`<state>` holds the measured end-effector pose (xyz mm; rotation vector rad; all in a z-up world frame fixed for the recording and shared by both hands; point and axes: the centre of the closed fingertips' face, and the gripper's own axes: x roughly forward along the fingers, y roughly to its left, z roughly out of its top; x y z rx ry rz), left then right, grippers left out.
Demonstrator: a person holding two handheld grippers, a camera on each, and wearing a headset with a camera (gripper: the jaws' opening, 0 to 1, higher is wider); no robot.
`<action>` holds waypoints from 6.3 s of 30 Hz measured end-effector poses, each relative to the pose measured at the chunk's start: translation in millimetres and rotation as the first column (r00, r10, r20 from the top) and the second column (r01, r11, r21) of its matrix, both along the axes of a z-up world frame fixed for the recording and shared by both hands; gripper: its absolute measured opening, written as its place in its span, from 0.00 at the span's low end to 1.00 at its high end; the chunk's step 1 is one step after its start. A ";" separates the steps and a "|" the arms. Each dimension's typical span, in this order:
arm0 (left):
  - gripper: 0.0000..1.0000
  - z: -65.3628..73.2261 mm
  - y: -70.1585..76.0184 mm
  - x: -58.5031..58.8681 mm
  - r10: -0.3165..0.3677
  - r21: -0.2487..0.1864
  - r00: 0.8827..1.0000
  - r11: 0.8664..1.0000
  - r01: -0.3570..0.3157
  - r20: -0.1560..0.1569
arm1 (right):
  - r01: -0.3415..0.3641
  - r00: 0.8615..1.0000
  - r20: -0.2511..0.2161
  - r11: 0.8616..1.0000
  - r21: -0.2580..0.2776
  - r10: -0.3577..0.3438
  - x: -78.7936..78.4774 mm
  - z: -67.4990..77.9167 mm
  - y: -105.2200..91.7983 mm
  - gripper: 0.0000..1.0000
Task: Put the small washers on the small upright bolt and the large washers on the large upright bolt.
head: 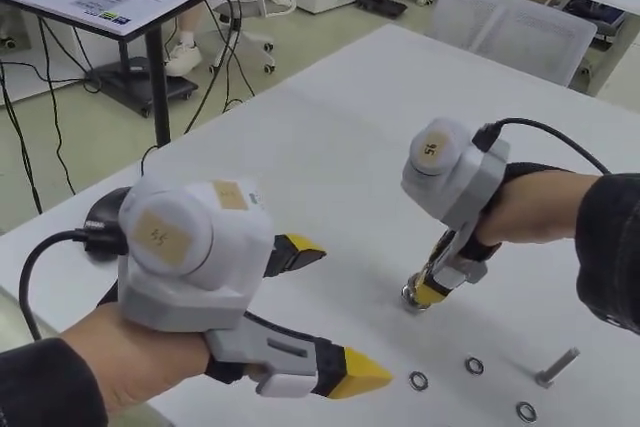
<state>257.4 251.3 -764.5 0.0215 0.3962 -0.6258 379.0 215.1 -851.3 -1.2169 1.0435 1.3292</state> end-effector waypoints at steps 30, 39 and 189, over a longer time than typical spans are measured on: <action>0.76 -2.9 3.0 -2.5 0.001 0.004 1.000 1.000 -0.001 -0.003 | -0.012 1.000 0.000 1.000 0.001 0.012 -3.9 -9.3 4.3 0.25; 0.76 -3.8 1.6 -1.9 -0.005 0.004 1.000 1.000 0.005 -0.005 | -0.017 1.000 0.016 1.000 0.011 0.016 0.4 -6.0 0.5 0.30; 0.75 -4.1 -65.8 -26.5 -0.255 0.088 0.965 0.962 0.259 -0.058 | 0.065 0.998 -0.027 0.990 0.127 -0.063 -117.2 -24.4 -85.7 0.18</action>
